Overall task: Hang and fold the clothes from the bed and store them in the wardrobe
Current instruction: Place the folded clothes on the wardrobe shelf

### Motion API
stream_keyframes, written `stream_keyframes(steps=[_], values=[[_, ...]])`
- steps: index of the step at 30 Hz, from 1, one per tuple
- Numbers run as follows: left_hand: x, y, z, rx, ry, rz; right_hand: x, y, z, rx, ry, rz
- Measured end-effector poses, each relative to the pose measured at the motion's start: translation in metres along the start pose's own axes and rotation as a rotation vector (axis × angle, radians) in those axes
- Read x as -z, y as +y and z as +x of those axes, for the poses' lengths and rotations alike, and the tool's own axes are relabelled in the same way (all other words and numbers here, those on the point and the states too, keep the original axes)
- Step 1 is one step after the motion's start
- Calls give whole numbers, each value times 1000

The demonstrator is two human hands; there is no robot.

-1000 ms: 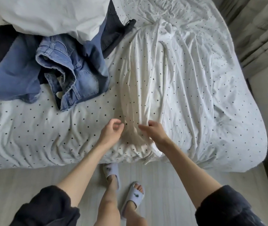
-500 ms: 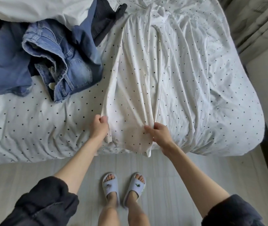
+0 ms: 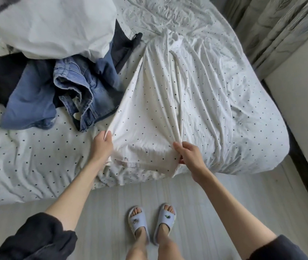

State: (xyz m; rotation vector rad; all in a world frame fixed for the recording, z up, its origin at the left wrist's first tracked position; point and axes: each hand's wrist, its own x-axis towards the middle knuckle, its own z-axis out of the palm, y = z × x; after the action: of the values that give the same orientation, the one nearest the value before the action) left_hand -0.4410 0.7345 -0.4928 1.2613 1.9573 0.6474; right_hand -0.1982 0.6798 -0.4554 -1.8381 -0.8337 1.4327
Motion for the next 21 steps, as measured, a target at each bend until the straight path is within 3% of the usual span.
stream_keyframes(steps=[5, 9, 11, 15, 19, 21], values=[[39, 36, -1, 97, -23, -460, 17, -47, -18, 124, 80, 94], [63, 49, -7, 247, -79, -643, 24, -62, -33, 281, 135, 43], [64, 37, -16, 393, -218, -612, 22, -54, -39, 265, 130, -38], [54, 2, -29, 567, -412, -303, 19, -19, -44, 91, 85, -205], [43, 3, -32, 402, -405, -51, 10, -22, -44, 128, 103, -230], [39, 17, -34, 243, -428, -83, -6, -35, -43, 203, 42, -274]])
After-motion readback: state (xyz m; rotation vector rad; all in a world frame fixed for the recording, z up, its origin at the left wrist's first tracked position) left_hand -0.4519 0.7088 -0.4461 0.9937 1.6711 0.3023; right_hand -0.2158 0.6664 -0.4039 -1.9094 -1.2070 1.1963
